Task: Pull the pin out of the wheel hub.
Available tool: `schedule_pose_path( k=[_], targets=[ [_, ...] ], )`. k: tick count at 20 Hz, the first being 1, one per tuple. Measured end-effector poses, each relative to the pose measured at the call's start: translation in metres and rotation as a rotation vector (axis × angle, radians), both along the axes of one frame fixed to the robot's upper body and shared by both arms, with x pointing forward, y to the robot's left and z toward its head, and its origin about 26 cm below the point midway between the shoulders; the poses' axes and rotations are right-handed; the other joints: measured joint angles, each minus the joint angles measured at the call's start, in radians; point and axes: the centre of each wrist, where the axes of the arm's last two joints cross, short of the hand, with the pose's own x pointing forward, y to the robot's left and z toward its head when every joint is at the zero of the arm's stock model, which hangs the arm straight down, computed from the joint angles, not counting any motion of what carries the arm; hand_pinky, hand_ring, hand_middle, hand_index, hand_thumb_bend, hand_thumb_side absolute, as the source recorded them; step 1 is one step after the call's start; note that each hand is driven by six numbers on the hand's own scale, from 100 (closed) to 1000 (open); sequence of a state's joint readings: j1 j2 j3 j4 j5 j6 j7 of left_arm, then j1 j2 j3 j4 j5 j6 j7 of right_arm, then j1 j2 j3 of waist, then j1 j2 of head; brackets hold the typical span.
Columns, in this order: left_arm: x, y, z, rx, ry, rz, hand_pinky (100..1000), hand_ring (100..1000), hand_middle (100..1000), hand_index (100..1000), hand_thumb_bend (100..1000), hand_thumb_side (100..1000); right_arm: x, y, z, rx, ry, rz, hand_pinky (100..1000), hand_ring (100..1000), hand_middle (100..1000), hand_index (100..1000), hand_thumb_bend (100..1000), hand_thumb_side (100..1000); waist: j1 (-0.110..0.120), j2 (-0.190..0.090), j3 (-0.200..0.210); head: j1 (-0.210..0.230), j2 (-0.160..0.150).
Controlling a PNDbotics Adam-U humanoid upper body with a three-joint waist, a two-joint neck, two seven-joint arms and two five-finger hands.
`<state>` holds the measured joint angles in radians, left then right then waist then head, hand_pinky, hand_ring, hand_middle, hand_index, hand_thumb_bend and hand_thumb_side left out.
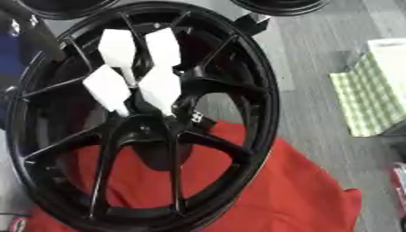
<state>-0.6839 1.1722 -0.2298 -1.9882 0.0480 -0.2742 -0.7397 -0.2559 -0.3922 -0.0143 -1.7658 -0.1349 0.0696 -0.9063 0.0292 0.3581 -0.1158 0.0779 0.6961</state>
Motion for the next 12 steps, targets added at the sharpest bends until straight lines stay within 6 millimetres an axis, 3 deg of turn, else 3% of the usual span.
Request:
schedule_pose_path(
  k=[5,6,8,12],
  targets=[
    [-0.001,-0.005,0.003,0.023,-0.023,-0.005,715,498,746,874,100,527,0.001,0.001,0.001,0.0,-0.005,0.005,454,602,547,743,368,646,0.003,0.0,-0.007,0.002,-0.004],
    [-0.001,-0.006,0.004,0.028,-0.027,-0.004,668,463,747,873,100,519,0.001,0.002,0.002,0.0,-0.007,0.006,454,602,547,743,368,646,0.003,0.0,-0.008,0.002,-0.004],
    [0.0,-0.01,0.005,0.032,-0.035,-0.007,452,333,730,870,100,517,0.001,0.002,0.002,0.0,-0.008,0.007,453,602,547,743,369,647,0.004,0.0,-0.009,0.004,-0.005],
    [0.003,-0.013,0.006,0.027,-0.043,-0.012,268,213,700,863,100,486,0.001,0.003,0.001,-0.001,-0.006,0.011,453,602,546,743,371,649,0.005,0.0,-0.013,0.008,-0.005]
  ],
)
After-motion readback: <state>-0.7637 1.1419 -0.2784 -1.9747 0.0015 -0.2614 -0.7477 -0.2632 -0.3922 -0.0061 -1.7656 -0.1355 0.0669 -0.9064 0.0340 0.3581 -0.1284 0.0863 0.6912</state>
